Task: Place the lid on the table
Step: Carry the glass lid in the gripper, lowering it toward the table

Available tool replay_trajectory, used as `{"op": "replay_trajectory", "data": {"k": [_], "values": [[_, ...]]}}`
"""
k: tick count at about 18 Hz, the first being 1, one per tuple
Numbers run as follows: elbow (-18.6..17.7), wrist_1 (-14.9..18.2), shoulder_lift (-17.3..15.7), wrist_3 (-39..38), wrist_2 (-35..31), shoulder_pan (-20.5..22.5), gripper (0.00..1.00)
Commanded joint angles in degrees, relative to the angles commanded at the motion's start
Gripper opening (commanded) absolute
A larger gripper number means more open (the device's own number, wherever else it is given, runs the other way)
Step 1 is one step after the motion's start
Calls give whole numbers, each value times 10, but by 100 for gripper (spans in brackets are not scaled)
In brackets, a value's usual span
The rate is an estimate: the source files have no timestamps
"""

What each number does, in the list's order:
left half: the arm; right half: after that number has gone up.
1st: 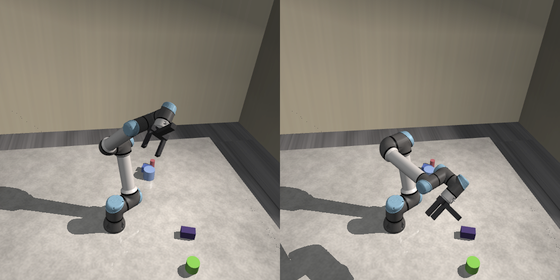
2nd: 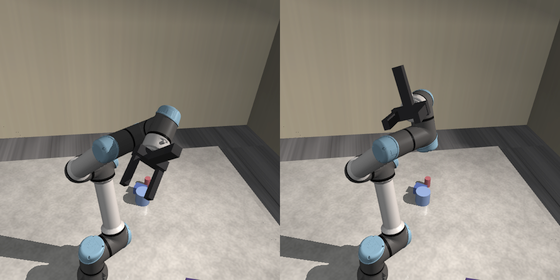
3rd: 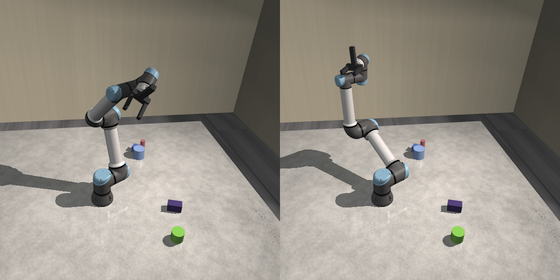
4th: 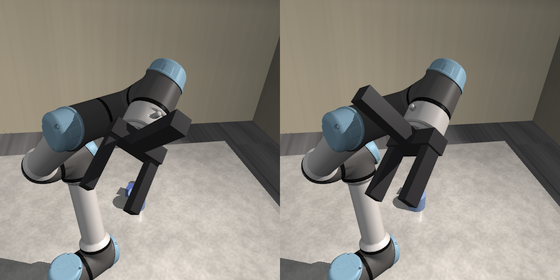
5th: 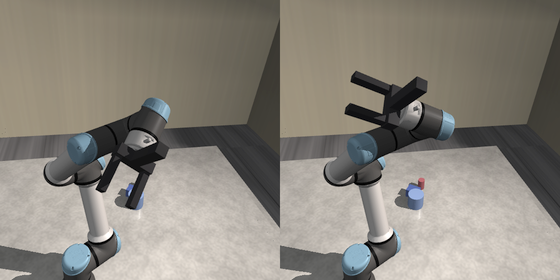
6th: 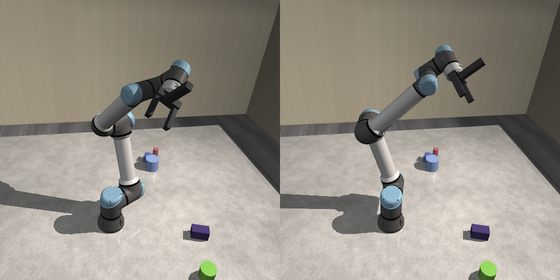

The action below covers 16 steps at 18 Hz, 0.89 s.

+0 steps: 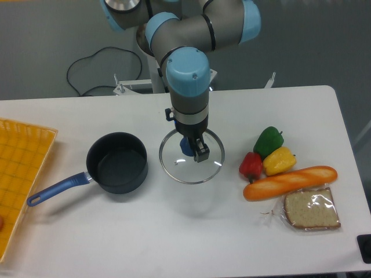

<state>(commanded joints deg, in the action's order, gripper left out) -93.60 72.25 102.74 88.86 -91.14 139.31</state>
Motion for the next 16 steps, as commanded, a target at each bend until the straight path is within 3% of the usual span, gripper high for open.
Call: {"op": "replay_trajectory", "data": {"k": [8, 16], "values": [[11, -2, 7, 0, 0, 1, 60], [39, -3, 35, 0, 0, 1, 60]]}}
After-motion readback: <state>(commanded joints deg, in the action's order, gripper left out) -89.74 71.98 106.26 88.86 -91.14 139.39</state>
